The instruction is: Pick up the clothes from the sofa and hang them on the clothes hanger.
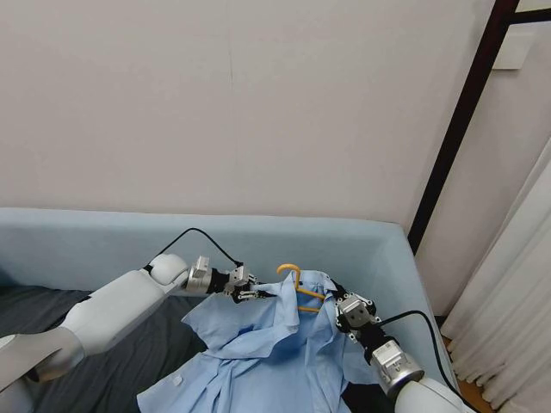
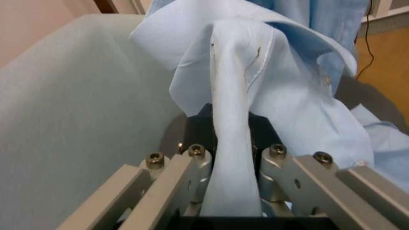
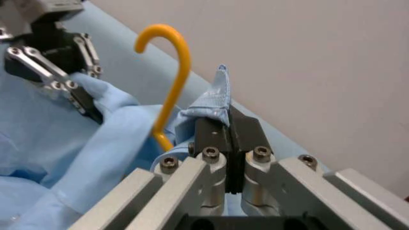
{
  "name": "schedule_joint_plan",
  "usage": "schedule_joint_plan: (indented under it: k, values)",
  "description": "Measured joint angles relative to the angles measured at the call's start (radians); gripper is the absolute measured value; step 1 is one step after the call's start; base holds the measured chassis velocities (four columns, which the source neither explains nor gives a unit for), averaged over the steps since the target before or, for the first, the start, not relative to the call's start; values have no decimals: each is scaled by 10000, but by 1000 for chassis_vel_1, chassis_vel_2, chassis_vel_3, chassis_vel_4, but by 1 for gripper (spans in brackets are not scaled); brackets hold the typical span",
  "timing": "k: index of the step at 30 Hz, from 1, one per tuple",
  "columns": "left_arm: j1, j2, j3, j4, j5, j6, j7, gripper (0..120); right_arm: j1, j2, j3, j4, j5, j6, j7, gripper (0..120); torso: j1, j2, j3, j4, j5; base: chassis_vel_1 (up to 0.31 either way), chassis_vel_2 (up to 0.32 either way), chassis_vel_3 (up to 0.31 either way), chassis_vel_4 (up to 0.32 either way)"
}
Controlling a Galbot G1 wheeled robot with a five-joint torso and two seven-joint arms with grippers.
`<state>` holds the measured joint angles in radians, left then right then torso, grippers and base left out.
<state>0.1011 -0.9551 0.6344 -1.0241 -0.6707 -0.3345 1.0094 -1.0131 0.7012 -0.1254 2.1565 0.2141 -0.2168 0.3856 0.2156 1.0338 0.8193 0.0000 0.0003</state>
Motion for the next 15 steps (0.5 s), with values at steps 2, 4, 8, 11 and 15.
schedule_joint_plan:
  k: [2,4,8,11,15]
  values:
    - [2,-56,0,-65,-144,70,-47,8,30,-24,-33,32,-200,56,-128,0,0,0,0,0,0,0,0,0,0]
    - [-14,-22,34,-241,-400,168,-133,8,61,-26,-62,33,-431,162,-272,0,0,0,0,0,-1,0,0,0,0]
    - [-190,251,219,-637,-856,359,-249,8,99,-24,-138,57,-782,400,-532,0,0,0,0,1,1,0,0,0,0]
    - [-284,352,267,-739,-998,393,-284,8,122,-28,-171,135,-922,459,-659,0,0,0,0,2,-1,0,0,0,0]
    - [-593,579,297,-1002,-1465,519,-387,8,326,-63,-241,408,-1209,505,-914,0,0,0,0,0,-2,0,0,0,0]
